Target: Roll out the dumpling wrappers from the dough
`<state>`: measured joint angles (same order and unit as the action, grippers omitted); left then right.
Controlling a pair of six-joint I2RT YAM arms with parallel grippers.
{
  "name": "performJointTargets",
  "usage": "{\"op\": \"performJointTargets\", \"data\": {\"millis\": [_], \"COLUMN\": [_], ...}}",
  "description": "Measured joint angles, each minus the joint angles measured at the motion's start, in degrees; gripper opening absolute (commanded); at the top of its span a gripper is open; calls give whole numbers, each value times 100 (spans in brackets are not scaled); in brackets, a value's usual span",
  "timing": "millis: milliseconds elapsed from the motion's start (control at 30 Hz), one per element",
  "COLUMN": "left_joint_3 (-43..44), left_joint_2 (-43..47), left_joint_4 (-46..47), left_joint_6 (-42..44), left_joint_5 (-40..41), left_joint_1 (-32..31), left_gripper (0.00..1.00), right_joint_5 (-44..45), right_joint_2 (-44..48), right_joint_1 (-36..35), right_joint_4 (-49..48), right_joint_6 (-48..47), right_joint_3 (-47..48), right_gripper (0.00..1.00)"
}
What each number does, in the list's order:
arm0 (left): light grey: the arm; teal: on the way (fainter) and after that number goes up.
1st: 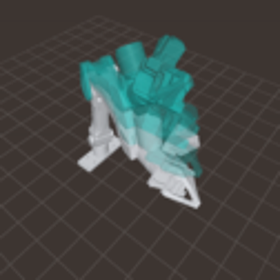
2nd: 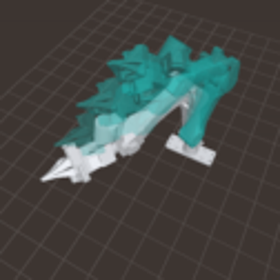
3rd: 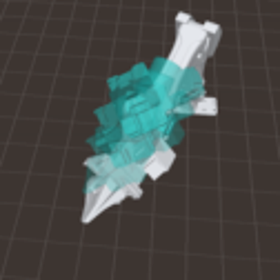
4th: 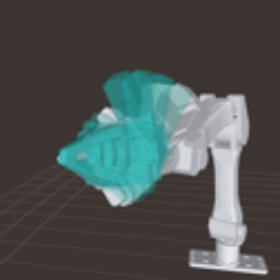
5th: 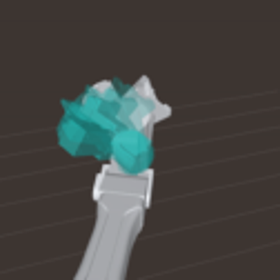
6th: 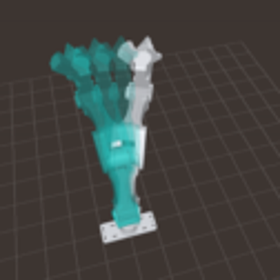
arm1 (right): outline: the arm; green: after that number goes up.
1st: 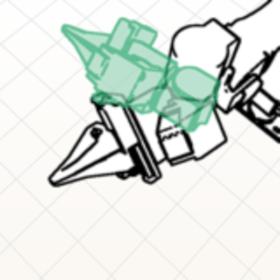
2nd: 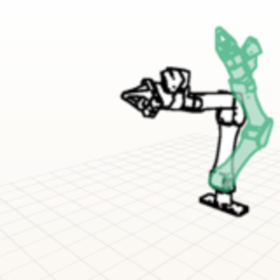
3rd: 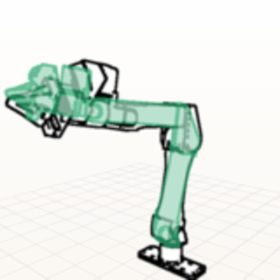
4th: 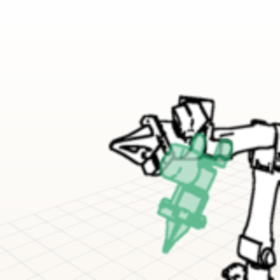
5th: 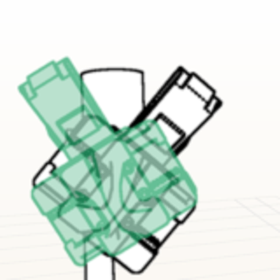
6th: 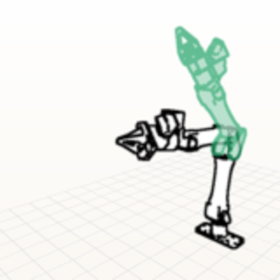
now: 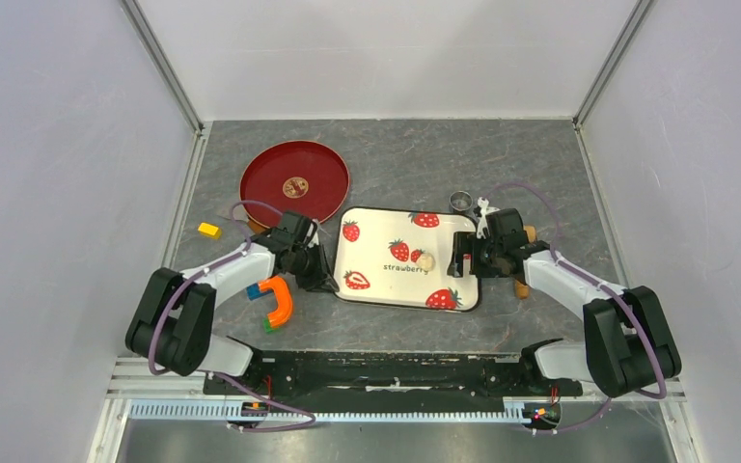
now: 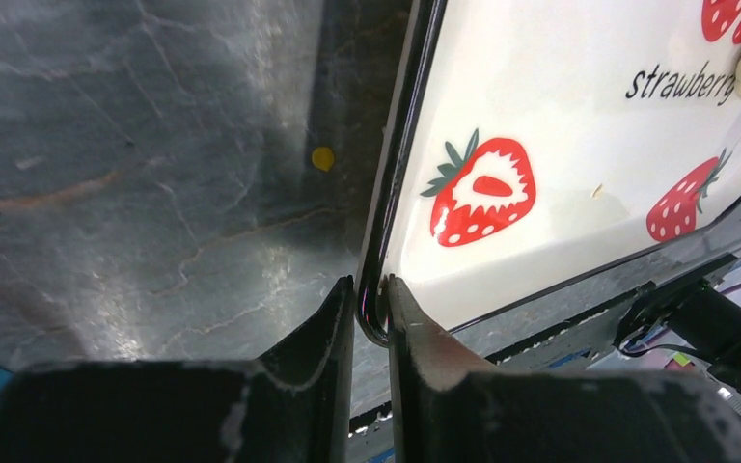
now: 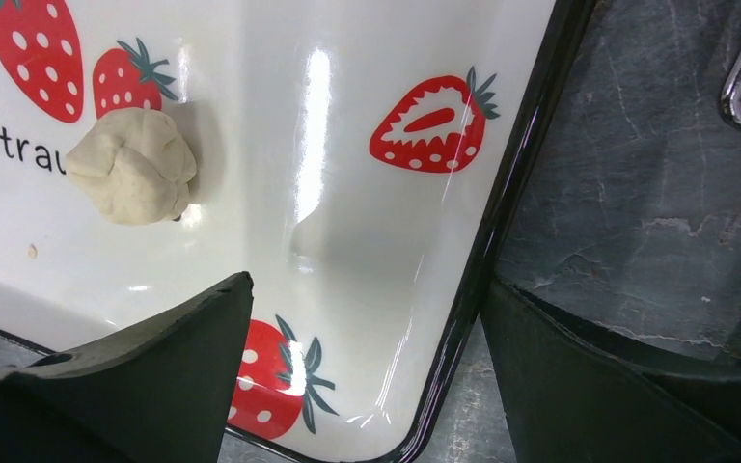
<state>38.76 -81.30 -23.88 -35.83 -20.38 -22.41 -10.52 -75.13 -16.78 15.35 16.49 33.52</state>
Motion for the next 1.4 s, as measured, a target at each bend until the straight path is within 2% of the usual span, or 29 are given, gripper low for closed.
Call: {"op": "performJointTargets", "data": {"millis": [100,167,200,267,367,667,833,967,1200,1267,1400], "left_joint_3": [-37,-37,-37,-52,-74,105,439,796,1687,1845,1904], "left_joint_2": [131,210,240,299,448,1357,2164,2625,2761,2774,2828], "left_joint_4": [-109,-219,-269,-339,-479,-927,-964,-852,-732,-691,-669], "left_joint_6": [-138,-212,-240,-278,-352,-374,-350,-332,-334,-337,-334], "left_joint_5": [107,181,214,240,339,835,938,813,435,321,199], "left_joint_1": [-157,-243,-267,-286,-313,-319,-321,-321,-321,-321,-321], "left_gripper": [22,26,31,52,63,69,74,74,74,74,74], "right_joint_5": [28,48,50,101,238,992,1993,2835,3281,3228,2957], "right_joint_2": [0,-28,-57,-96,-98,492,1086,1373,894,592,105], "right_joint_1": [-9,-31,-39,-59,-70,-74,-74,-42,431,505,619], "right_joint_4": [7,55,94,184,330,772,1239,1569,1954,1963,1853], "right_joint_6": [-15,-46,-63,-98,-170,-337,-348,-345,-417,-479,-673], "right_joint_3": [13,55,94,188,369,592,732,787,776,767,684], "right_gripper": [94,97,98,98,98,98,98,98,97,95,78]}}
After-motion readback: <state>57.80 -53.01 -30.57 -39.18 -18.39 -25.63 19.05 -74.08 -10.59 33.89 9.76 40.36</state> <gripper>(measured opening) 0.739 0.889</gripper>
